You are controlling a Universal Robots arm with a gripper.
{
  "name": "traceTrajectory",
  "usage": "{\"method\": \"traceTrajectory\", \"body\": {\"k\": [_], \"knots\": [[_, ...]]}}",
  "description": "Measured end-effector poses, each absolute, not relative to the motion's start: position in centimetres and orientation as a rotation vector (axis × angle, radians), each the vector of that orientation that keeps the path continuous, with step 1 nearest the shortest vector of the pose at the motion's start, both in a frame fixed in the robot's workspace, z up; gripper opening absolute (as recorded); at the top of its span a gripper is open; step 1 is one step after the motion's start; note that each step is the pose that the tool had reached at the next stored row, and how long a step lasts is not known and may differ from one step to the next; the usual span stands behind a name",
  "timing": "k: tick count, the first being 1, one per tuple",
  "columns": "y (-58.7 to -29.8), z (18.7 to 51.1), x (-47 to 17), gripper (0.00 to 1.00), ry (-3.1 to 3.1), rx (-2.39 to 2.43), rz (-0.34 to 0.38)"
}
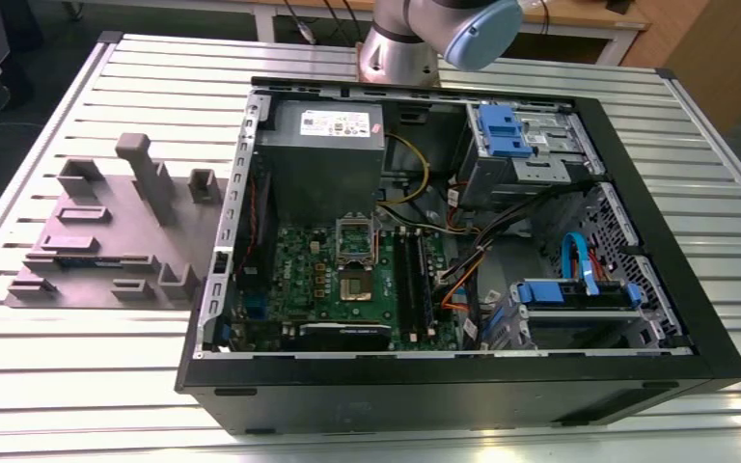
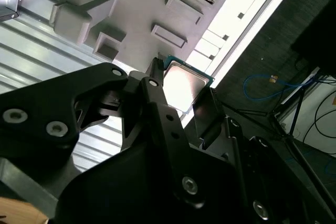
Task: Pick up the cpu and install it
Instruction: 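Pick up the cpu and move it towards the insertion slot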
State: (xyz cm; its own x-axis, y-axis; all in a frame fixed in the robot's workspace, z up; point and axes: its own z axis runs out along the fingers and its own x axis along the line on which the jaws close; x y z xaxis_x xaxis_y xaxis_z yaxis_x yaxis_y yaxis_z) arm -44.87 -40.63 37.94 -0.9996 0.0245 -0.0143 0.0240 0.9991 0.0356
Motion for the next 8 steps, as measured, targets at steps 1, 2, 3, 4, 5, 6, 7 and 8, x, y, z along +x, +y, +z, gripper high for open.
{"method": "traceTrajectory", "body": {"k": [1, 2, 3, 4, 5, 6, 7, 8], "knots": [[-40.63, 38.02, -44.86, 0.47, 3.126, 0.038, 0.055], [-40.63, 38.06, -44.86, 0.47, 3.126, 0.038, 0.055], [-40.63, 38.06, -44.86, 0.47, 3.126, 0.038, 0.055], [-40.63, 38.06, -44.86, 0.47, 3.126, 0.038, 0.055], [-40.63, 38.08, -44.86, 0.47, 3.126, 0.038, 0.055], [-40.63, 38.08, -44.86, 0.47, 3.126, 0.038, 0.055], [-40.62, 38.08, -44.84, 0.47, 3.126, 0.038, 0.055], [-40.62, 38.09, -44.82, 0.47, 3.126, 0.038, 0.055]]}}
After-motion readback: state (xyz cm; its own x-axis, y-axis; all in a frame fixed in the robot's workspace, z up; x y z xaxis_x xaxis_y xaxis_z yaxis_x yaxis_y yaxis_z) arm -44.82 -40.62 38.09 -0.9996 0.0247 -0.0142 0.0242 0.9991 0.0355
